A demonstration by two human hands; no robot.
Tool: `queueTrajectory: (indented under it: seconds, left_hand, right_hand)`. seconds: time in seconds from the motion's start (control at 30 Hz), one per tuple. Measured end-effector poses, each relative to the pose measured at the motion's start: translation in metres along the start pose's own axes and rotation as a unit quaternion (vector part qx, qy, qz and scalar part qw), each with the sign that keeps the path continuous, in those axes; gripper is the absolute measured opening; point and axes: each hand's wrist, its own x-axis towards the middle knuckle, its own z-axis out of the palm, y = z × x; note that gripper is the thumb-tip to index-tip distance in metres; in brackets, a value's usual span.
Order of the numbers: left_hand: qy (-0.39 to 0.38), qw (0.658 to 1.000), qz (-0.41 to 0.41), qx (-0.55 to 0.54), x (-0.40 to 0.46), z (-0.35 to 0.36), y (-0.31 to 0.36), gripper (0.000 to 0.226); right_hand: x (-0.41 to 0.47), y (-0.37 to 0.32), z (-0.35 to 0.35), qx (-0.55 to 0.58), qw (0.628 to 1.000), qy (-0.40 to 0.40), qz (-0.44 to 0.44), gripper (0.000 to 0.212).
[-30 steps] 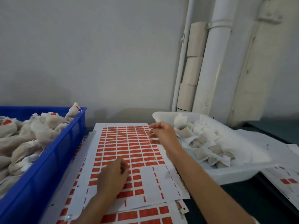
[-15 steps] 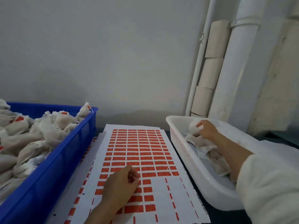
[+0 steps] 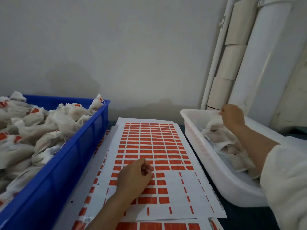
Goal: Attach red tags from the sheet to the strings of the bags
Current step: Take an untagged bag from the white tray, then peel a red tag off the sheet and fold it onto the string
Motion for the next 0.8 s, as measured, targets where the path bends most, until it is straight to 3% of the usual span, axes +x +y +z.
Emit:
queueTrajectory:
  seconds: [0.13, 0.3, 0.4, 0.53, 0.6, 0.67, 0.8]
  left_hand:
    - [0.006, 1.0, 0.004, -0.003, 0.0, 0.0, 0.0, 0.009]
    - [0.018, 1.0, 0.003, -0.004, -0.004, 0.001, 0.002, 0.007]
    - [0.038, 0.991, -0.022, -0.13, -0.005, -0.005, 0.01, 0.007]
    - [0.023, 0.939, 0.009, -0.343, -0.007, -0.027, 0.026, 0.026]
    - [-0.011, 0.929, 0.057, -0.365, -0.008, -0.033, 0.027, 0.036]
    - [-0.042, 0.919, 0.077, -0.385, -0.009, -0.032, 0.027, 0.03]
    - [-0.024, 0.946, 0.086, -0.312, -0.011, -0.02, 0.023, 0.016]
  right_hand:
    - [0.011, -0.027, -0.046, 0.049, 0.996, 0.054, -0.051, 0.017]
    - [-0.011, -0.077, -0.105, 0.198, 0.972, 0.075, -0.105, 0.013]
    - [-0.047, -0.106, -0.119, 0.32, 0.942, 0.006, -0.098, 0.01]
    - [-0.109, -0.133, -0.105, 0.401, 0.906, -0.104, -0.082, 0.013]
    - [-0.139, -0.141, -0.088, 0.405, 0.9, -0.141, -0.076, 0.014]
    - [-0.165, -0.145, -0.068, 0.405, 0.893, -0.181, -0.07, 0.011]
    - [-0.197, -0.15, -0.037, 0.473, 0.849, -0.228, -0.055, 0.007]
